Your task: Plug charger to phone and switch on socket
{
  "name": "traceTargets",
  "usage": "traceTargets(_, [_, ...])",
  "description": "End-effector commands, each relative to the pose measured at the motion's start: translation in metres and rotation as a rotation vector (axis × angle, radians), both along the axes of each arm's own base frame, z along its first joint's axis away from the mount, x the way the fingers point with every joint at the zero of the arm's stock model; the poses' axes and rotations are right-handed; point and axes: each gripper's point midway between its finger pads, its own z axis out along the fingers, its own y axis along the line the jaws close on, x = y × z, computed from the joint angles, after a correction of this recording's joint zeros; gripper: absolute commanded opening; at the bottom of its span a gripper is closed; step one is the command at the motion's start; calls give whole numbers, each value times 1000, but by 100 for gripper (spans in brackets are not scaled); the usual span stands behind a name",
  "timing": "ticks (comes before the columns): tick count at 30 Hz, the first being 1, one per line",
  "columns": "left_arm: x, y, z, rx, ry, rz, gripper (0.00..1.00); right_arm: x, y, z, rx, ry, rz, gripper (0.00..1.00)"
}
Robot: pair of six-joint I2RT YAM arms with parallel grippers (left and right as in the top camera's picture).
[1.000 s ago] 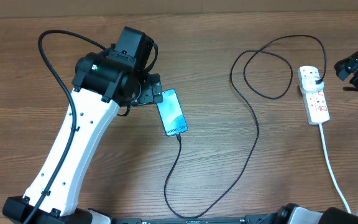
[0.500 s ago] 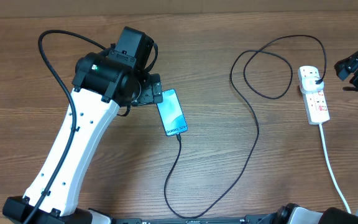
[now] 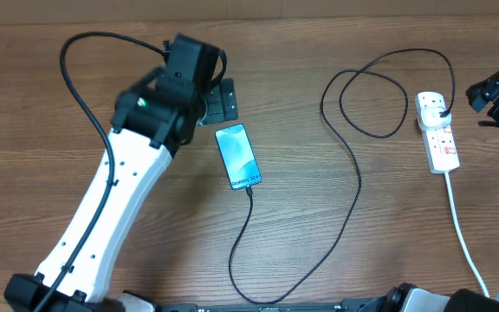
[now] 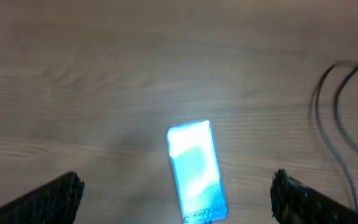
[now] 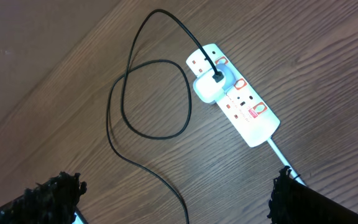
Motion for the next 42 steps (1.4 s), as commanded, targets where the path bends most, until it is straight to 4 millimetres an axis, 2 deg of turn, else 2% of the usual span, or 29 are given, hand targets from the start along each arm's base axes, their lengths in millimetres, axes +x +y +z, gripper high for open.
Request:
traceTargets(1, [-13,8,-3,-6,-80,-8,100,2,-1,6,-10,-17,1,100])
traceTargets(9, [-47,40,-16,-36,-315,60,100,2,-1,6,-10,-18,1,100])
traceTargets(19, [-90,95,0,-154,-754,183,100,2,-1,6,-10,-18,1,100])
traceTargets(24, [-110,101,9,-159,-974,92,100,2,-1,6,-9,-18,1,100])
traceTargets(27, [-119,103,7,-146,-1058,47,100,2,-1,6,-10,-18,1,100])
traceTargets(29, [-124,107,-2,-144,-1072,49,100,2,-1,6,-10,-17,1,100])
traceTargets(33, [-129,115,-32,-128,-1069,70,100,2,-1,6,-10,-17,1,100])
traceTargets(42, [-135,127,-97,-72,-816,105,100,2,-1,6,-10,-18,1,100])
